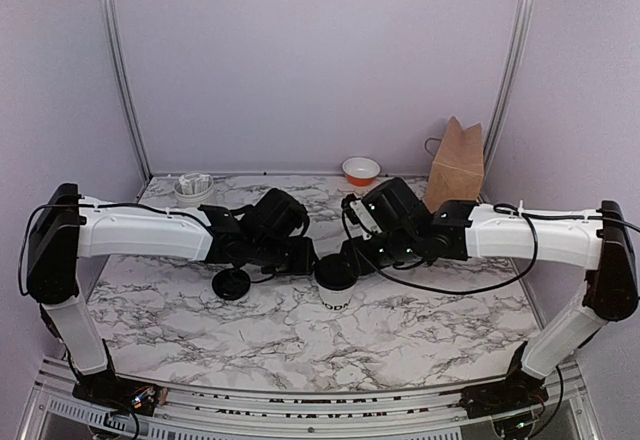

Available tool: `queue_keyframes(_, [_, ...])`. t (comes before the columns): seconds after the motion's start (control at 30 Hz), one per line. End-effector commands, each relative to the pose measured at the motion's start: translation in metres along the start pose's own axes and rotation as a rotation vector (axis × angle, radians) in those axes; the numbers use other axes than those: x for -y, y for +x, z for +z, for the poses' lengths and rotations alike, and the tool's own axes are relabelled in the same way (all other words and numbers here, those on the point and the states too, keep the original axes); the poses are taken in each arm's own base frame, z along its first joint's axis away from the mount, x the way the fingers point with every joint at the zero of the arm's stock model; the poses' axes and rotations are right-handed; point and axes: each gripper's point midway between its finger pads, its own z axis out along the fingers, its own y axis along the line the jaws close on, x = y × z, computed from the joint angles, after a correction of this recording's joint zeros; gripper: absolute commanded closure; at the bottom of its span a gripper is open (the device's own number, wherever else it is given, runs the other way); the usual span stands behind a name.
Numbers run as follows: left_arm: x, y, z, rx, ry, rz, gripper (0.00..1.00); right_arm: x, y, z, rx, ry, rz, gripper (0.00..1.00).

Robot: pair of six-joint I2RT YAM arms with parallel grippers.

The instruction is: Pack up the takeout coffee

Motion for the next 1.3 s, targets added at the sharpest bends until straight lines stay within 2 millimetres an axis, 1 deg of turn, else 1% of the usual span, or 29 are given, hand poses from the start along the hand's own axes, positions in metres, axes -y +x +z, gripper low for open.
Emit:
queue_keyframes(0.0, [0.000,-0.010,-0.015,0.025,-0.026,0.029,0.64,0.003,-0.024,-0.023,0.070,-0.004,0.039,0.53])
queue_keyframes(0.17, [0.000,-0.017,-0.027,0.054,-0.029,0.049,0.62,0.010,-0.023,-0.032,0.088,-0.046,0.080,0.54])
queue_keyframes(0.27, [0.004,-0.020,-0.033,0.063,-0.012,0.056,0.60,0.014,-0.018,-0.032,0.079,-0.071,0.103,0.55])
queue_keyframes(0.37, [0.009,-0.021,-0.037,0.063,0.012,0.057,0.60,0.014,-0.008,-0.028,0.060,-0.094,0.118,0.58])
queue_keyframes(0.4, [0.012,-0.021,-0.038,0.061,0.024,0.060,0.60,0.026,-0.007,-0.026,0.059,-0.080,0.148,0.59])
queue_keyframes(0.47, [0.019,-0.020,-0.039,0.060,0.048,0.070,0.59,0.035,-0.003,-0.025,0.059,-0.079,0.175,0.61])
queue_keyframes(0.6, [0.031,-0.016,-0.034,0.050,0.086,0.083,0.58,0.043,-0.001,-0.025,0.073,-0.124,0.230,0.65])
queue_keyframes(0.83, [0.041,-0.015,-0.022,0.040,0.103,0.097,0.59,0.039,0.006,-0.013,0.053,-0.188,0.261,0.69])
queue_keyframes(1.0, [0.042,-0.014,-0.014,0.032,0.098,0.103,0.60,0.038,0.008,-0.006,0.046,-0.201,0.269,0.70])
queue_keyframes(1.27, [0.037,-0.010,-0.004,0.021,0.073,0.107,0.62,0.040,0.014,0.001,0.028,-0.194,0.279,0.71])
